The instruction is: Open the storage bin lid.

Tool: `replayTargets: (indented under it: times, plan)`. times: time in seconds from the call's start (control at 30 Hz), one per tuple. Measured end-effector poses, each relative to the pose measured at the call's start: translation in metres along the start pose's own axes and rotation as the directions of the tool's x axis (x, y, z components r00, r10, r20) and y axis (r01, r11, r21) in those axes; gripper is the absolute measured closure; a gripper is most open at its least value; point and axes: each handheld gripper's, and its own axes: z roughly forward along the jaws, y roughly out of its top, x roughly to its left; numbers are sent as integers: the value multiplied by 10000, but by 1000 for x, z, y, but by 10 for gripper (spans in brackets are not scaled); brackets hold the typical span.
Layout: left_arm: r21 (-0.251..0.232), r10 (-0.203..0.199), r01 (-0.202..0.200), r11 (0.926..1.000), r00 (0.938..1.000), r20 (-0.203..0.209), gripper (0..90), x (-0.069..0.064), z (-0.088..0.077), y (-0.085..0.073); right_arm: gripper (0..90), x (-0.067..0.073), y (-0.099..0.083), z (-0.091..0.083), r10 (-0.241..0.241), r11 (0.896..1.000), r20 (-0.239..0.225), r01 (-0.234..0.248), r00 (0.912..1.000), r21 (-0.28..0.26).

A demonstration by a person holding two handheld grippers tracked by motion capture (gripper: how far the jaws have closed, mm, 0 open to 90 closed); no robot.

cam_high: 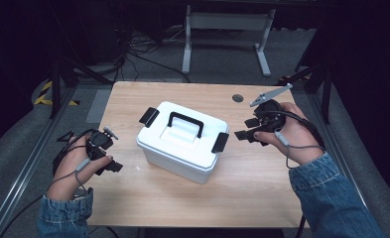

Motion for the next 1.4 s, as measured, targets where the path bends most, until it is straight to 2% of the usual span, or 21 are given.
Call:
replayTargets:
  times: [0.13,0.2,0.23,0.27,0.33,0.43,0.6,0.7,0.73,0.8,0.87,0.93,1.03,1.1,1.17,1.23,1.3,1.4]
  plan:
    - [-36,67,-67,10000,10000,-69,219,1,-1,0,446,5,14,7,-176,9998,-104,175,9998,-64]
    - [-29,29,-28,10000,10000,20,219,0,-1,0,449,9,20,11,-230,9997,-212,227,9995,-103]
    - [-24,219,-219,9998,9997,-100,219,1,-1,0,449,10,22,13,-255,9996,-277,252,9993,-113]
    - [-40,240,-240,9997,9996,-122,219,2,-1,-1,449,12,26,16,-315,9994,-364,309,9988,-184]
    - [-75,-47,47,10000,10000,30,219,1,-1,-2,451,15,31,21,-339,9993,-484,330,9983,-189]
    - [-53,32,-32,10000,10000,1,216,2,-1,-2,452,18,39,29,-421,9990,-555,412,9976,-176]
    - [-351,-100,109,9993,9996,260,211,2,0,-2,452,23,53,45,-617,9980,-695,627,9957,125]
    - [-385,-50,62,9992,9995,313,211,1,1,-2,454,24,60,54,-636,9978,-732,647,9953,126]
    - [-390,81,-74,9992,9998,163,211,2,1,-1,455,24,63,56,-598,9980,-791,611,9951,142]
    - [-381,-94,104,9992,9996,255,212,1,2,-2,459,24,67,62,-560,9983,-860,574,9947,139]
    - [-360,40,-35,9993,9999,139,218,1,2,-1,463,23,71,68,-563,9982,-912,579,9942,151]
    - [-577,221,-233,9981,9995,-216,256,1,3,-1,467,24,74,76,-506,9984,-1010,529,9936,203]
    - [-643,162,-189,9978,9990,-419,266,0,4,0,472,24,77,84,-470,9984,-1030,499,9936,258]
    - [-538,308,-332,9980,9985,-443,266,1,4,1,476,25,79,89,-454,9983,-1105,491,9928,314]
    - [-483,116,-136,9987,9991,-414,262,1,4,1,482,26,81,94,-490,9980,-1091,530,9928,343]
    - [-166,225,-235,9996,9981,-570,248,3,3,1,485,27,83,100,-477,9980,-1175,522,9919,351]
    - [119,429,-421,9990,9964,-736,287,2,4,1,491,29,84,104,-478,9979,-1239,528,9911,376]
    - [194,452,-440,9988,9968,-660,300,0,4,1,496,32,86,111,-508,9976,-1344,566,9896,397]
